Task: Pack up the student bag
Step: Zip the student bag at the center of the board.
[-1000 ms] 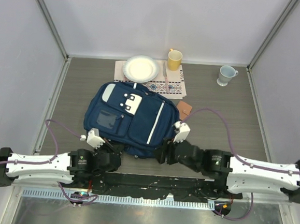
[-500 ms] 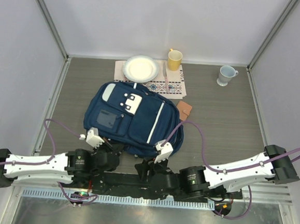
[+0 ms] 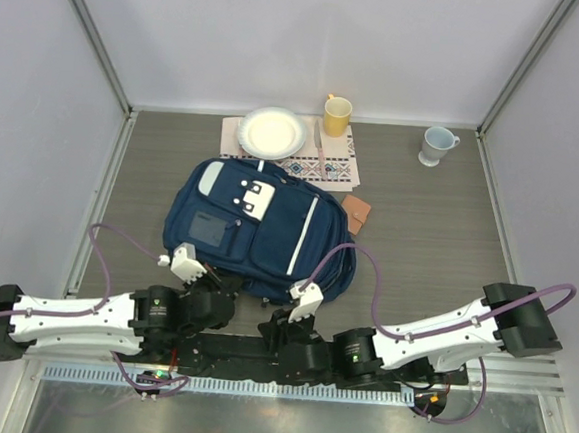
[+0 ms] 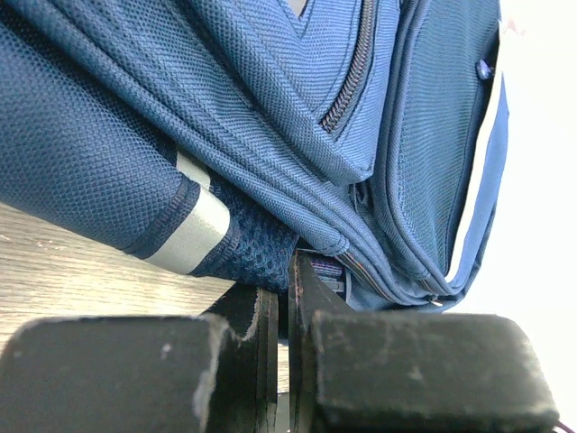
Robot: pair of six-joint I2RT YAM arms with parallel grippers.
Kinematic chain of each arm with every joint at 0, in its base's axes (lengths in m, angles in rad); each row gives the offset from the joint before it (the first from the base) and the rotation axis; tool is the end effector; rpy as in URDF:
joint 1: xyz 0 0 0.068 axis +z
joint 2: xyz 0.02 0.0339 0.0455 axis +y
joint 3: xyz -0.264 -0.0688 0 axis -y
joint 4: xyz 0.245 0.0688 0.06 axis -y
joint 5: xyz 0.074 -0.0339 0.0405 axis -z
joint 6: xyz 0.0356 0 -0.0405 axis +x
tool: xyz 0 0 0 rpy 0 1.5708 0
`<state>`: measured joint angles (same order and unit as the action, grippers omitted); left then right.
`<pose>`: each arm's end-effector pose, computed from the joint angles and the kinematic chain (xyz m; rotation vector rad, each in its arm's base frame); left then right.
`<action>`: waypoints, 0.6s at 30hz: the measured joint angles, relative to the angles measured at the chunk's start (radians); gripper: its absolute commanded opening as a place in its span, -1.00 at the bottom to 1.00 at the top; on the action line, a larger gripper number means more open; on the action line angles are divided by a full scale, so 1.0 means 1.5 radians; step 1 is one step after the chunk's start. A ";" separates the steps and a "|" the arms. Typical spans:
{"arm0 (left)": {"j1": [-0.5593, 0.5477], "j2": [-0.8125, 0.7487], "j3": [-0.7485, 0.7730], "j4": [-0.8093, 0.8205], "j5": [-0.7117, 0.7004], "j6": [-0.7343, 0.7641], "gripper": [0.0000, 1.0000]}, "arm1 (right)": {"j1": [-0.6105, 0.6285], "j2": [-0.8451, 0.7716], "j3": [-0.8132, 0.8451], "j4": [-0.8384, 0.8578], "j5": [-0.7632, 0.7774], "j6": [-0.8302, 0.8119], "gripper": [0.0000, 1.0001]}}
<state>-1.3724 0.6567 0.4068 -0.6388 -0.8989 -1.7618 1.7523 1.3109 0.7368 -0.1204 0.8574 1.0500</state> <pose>0.0517 -0.1158 0.1976 -0.7723 2.0257 -0.7546 -0.0214 0.2657 0.2237 -0.2928 2.0751 0.7882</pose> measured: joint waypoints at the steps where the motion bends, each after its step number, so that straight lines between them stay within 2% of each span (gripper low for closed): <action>1: 0.000 0.003 0.005 0.002 0.001 0.006 -1.00 | 0.000 0.010 0.002 0.000 0.001 0.000 -0.12; 8: 0.000 0.004 0.016 0.009 0.004 0.028 -1.00 | -0.017 0.037 0.005 0.003 0.005 0.001 -0.12; 13: 0.001 -0.009 0.016 0.009 0.005 0.029 -1.00 | -0.094 0.029 -0.034 0.084 -0.038 -0.035 -0.12; 18: 0.002 -0.025 0.016 0.008 0.005 0.031 -1.00 | -0.131 0.028 -0.046 0.100 -0.060 -0.048 -0.12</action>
<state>-1.3693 0.6197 0.4301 -0.6262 -0.8909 -1.7149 1.5558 1.3525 0.6685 0.0296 0.7681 0.9775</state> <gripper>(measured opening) 0.038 0.440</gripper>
